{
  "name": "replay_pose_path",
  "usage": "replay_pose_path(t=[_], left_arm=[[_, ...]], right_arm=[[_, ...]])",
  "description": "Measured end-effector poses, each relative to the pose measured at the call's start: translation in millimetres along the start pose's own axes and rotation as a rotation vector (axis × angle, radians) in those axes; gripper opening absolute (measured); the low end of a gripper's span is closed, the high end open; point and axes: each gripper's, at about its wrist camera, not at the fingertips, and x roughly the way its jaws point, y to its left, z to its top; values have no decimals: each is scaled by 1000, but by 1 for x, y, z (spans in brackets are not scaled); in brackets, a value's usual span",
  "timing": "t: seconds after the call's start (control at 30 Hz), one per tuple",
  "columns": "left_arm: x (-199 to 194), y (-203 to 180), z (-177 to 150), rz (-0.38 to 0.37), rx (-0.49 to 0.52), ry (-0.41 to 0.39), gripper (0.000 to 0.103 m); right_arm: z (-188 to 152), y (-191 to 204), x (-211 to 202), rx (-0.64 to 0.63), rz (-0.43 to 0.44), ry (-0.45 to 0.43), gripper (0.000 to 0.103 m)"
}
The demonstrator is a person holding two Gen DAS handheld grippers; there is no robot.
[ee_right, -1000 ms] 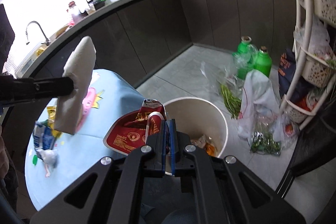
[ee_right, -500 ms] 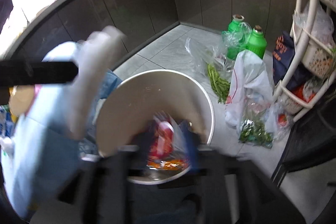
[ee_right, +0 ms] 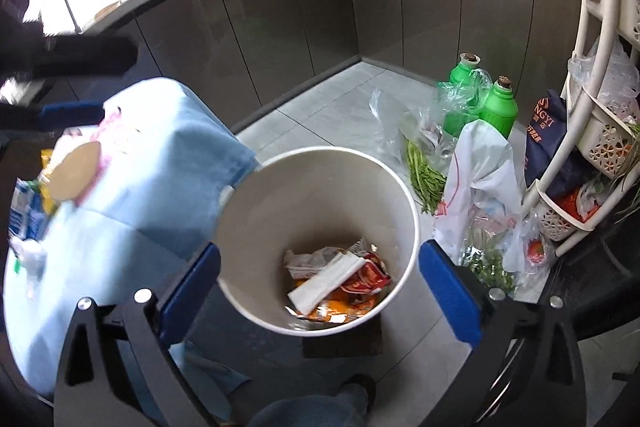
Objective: Collect trash
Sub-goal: 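Return both tools over the remaining trash on the table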
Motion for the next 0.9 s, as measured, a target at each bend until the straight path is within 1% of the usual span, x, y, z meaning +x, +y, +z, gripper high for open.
replay_pose_path(t=[0.13,0.3,0.37,0.5,0.67,0.73,0.83,0.9], left_arm=[[-35,7,-7,-4,-40,-33,94],[-83,16,-20,65,-80,-54,94],[-101,24,-28,86,-106,-52,94],[-139,46,-52,106,-163,-81,94],[-181,82,-88,175,-242,-112,94],[-193,99,-102,202,-285,-117,94],[-208,125,-124,215,-352,-115,94],[-216,140,-133,226,-379,-114,94]], right_arm=[[9,14,-26,17,38,-33,99],[22,40,-66,7,84,-103,99],[25,52,-82,0,125,-138,99],[30,76,-107,-26,189,-183,99],[30,112,-129,-78,245,-228,100],[30,127,-133,-100,257,-231,99],[28,146,-137,-125,261,-250,100],[25,159,-138,-146,287,-248,100]])
